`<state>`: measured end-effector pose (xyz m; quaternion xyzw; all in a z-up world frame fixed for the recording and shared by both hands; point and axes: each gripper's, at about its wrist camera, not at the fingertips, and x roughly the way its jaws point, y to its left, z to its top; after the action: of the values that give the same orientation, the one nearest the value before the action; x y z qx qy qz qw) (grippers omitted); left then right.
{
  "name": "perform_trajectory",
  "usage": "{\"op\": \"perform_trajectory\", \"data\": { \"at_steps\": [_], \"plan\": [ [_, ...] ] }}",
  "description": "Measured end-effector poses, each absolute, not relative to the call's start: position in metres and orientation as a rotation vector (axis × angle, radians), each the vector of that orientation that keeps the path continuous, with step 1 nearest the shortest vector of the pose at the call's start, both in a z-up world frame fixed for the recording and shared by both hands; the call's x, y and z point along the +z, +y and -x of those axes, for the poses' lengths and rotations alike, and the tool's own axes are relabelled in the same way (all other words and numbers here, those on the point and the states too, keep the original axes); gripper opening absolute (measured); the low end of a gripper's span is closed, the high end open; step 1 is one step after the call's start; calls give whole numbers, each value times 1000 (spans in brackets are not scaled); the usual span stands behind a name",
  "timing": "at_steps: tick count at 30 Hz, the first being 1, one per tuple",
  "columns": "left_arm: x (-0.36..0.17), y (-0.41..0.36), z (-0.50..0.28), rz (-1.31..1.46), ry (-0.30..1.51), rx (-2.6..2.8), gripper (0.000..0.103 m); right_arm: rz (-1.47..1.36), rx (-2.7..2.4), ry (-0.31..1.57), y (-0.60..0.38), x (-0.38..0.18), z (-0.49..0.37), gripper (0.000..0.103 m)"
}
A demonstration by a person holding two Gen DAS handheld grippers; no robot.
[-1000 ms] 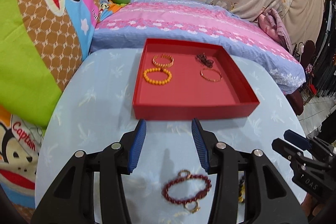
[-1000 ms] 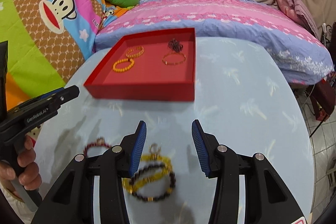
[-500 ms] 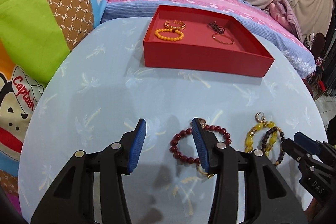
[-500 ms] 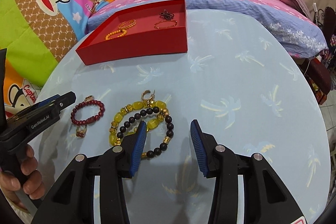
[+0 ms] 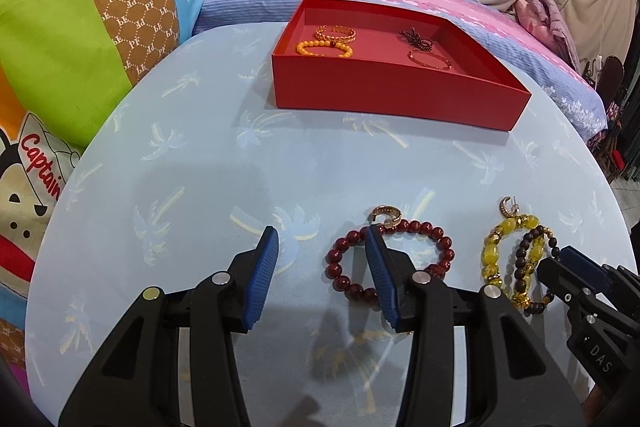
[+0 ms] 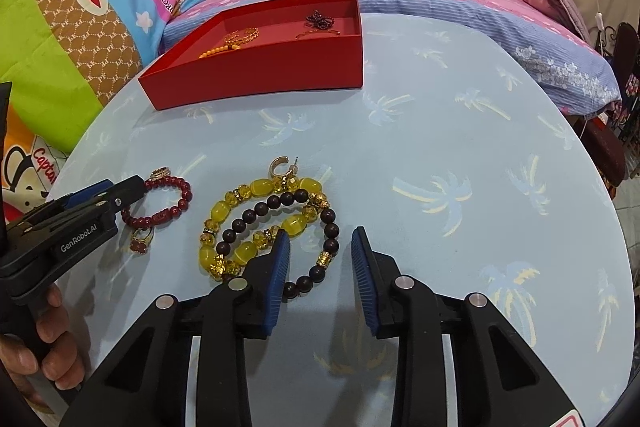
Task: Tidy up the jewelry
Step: 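Close the right tool on the black-bead bracelet while the left tool grasps the red-bead bracelet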
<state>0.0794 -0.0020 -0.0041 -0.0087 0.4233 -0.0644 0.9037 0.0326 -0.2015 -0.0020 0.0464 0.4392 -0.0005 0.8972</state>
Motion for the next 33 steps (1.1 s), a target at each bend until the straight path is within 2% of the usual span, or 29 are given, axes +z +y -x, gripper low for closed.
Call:
{"op": "perform_trajectory", "data": {
  "at_steps": [8, 16, 28, 33],
  "plan": [
    [-6, -5, -79, 4, 877, -132, 47, -96, -14, 897, -202, -3, -34, 22],
    [-7, -7, -80, -10, 880, -127, 47, -122, -18, 895, -207, -3, -33, 10],
    [-7, -6, -72, -23, 883, -149, 47, -150, 6, 892, -208, -3, -28, 8],
    [-8, -13, -75, -66, 887, -140, 51, -157, 12, 894, -207, -4, -26, 8]
  ]
}}
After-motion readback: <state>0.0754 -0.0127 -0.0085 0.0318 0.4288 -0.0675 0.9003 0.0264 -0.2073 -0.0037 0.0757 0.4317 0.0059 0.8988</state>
